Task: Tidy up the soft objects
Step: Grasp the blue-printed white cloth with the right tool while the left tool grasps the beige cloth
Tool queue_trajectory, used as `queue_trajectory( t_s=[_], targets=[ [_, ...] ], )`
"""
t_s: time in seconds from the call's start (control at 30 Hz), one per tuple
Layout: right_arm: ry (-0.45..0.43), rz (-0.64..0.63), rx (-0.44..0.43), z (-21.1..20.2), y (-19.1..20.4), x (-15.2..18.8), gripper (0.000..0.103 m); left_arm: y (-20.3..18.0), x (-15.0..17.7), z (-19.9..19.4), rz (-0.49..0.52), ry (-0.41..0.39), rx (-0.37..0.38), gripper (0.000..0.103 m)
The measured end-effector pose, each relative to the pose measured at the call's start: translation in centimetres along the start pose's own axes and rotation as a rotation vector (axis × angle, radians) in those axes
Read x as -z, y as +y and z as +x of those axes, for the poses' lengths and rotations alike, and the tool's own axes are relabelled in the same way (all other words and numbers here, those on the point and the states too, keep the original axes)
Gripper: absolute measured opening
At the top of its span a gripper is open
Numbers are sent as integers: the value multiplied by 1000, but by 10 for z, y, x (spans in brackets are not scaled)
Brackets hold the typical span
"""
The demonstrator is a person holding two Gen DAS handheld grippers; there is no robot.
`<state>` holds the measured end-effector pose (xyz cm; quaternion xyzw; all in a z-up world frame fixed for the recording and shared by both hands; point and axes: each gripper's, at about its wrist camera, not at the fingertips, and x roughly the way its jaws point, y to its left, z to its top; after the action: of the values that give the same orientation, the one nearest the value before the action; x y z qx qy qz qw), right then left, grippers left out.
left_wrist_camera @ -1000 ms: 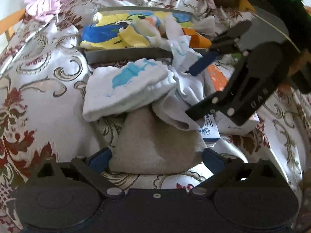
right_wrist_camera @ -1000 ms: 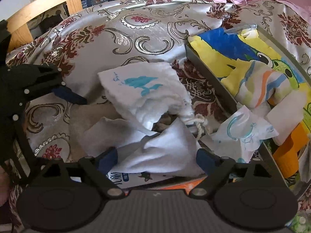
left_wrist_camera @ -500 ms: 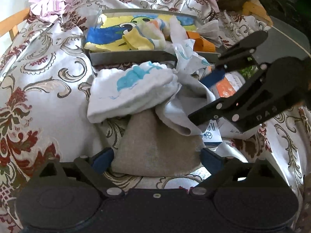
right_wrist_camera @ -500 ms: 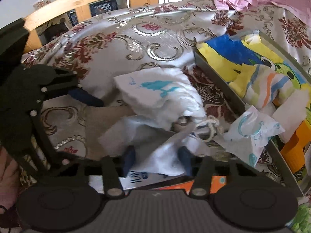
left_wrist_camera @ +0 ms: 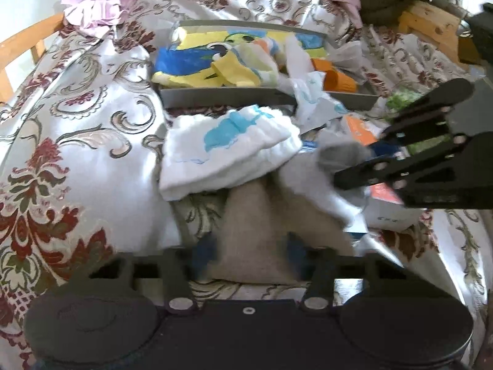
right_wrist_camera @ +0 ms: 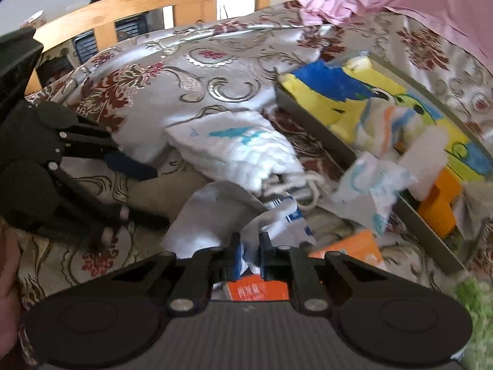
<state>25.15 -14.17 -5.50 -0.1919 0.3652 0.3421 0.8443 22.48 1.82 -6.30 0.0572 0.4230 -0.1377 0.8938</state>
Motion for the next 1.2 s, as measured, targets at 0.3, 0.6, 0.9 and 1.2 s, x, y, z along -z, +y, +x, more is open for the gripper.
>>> queue_trajectory(
  t_s=[0.3,0.6,0.9,1.2],
  targets=[
    [-18,16,16,-13,3,5,13,-1,-1,-18,-35,-23,77,22],
    [-42,131,-60,-8,-18,2,52,2,-3,-11,-79,-28,119,69],
    [1,87,-78,7,-7,-2,57,1,-1,3,-62,3,134,70],
    [-10,55,-65,3,9,4,21,-7,1,7,-10,13,173,46]
  ],
)
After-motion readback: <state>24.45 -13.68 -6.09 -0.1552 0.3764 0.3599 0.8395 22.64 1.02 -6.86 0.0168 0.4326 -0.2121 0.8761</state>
